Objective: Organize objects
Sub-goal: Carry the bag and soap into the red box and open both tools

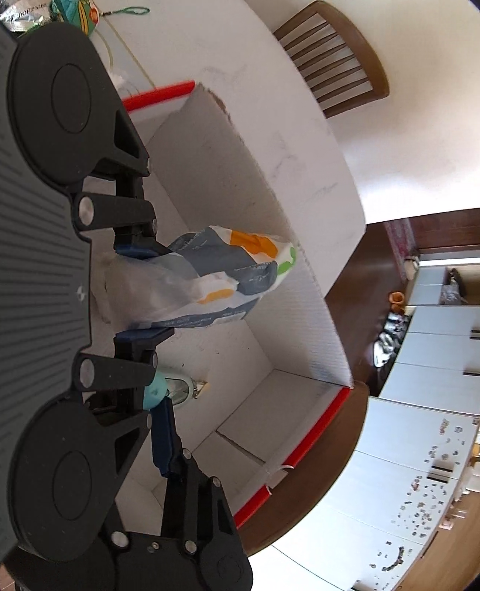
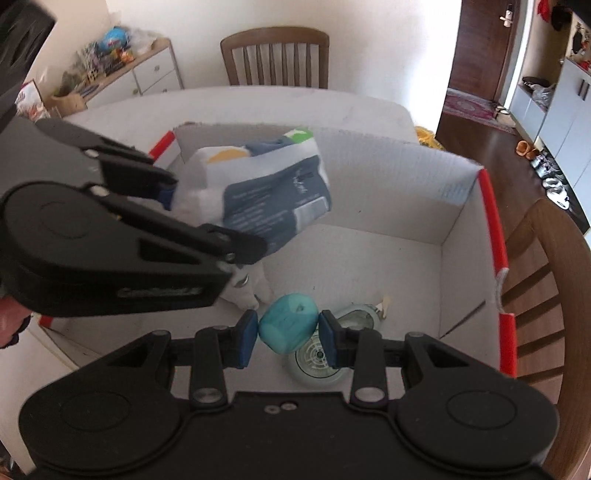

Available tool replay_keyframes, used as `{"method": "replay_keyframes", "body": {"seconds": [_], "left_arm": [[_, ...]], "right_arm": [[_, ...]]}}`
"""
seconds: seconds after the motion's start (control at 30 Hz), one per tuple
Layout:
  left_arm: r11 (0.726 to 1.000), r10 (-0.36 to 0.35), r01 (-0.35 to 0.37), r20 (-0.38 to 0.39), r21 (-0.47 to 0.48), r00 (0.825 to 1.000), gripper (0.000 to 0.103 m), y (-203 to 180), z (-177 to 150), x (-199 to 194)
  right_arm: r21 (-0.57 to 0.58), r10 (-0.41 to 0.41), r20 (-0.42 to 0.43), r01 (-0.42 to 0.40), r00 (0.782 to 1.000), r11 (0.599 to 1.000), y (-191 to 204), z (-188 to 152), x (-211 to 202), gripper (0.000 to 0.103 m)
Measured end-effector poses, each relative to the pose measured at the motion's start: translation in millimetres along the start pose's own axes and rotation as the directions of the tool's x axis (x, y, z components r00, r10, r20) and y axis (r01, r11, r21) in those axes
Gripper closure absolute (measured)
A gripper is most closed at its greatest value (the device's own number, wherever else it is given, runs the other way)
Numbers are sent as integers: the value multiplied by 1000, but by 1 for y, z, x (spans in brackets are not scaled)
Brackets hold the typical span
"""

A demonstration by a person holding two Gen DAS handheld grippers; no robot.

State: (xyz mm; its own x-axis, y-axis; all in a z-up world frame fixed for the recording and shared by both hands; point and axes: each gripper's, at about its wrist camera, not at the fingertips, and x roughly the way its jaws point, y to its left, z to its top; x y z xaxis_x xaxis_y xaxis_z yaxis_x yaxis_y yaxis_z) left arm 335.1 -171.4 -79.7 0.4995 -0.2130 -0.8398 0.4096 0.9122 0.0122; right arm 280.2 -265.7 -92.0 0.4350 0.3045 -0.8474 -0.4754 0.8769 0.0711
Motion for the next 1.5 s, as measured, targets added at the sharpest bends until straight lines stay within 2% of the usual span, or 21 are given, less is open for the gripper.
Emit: {"method": "replay_keyframes", "body": {"seconds": [0.27,0.43,0.63,0.8,0.97,1.13,1.33,1.5], "left_arm": [[999,-29,30,-78,18,996,67,-8,0,23],[998,-60,59,-132,-11,989,67,-4,1,34],[996,-83,77,-154,-44,985,66,1,2,39],[997,-77,71,-153,-44,985,61,0,-1,39],[997,-70,63,-141,-53,988,45,1,3,40],[996,-63,56,-115,-65,991,43,5,3,32],[995,-57,51,-74,-80,996,42,10,0,15],[998,-28,26,-22,-60,999,42,9,-4,-7]], "right_arm": [[-34,17,-50,-19,999,999,-1,-5,11,69],[-40,22,-78,-26,997,999,-3,-6,18,69],[-49,26,-122,-33,992,998,-4,-7,24,69],[-53,33,-135,-40,990,998,-4,-7,25,69],[-40,38,-132,-43,990,998,-9,-3,27,63],[-8,58,-102,-59,993,998,-15,-1,22,53],[4,75,-64,-75,995,997,-16,1,8,52],[3,79,-19,-79,997,997,-15,3,-9,45]]}}
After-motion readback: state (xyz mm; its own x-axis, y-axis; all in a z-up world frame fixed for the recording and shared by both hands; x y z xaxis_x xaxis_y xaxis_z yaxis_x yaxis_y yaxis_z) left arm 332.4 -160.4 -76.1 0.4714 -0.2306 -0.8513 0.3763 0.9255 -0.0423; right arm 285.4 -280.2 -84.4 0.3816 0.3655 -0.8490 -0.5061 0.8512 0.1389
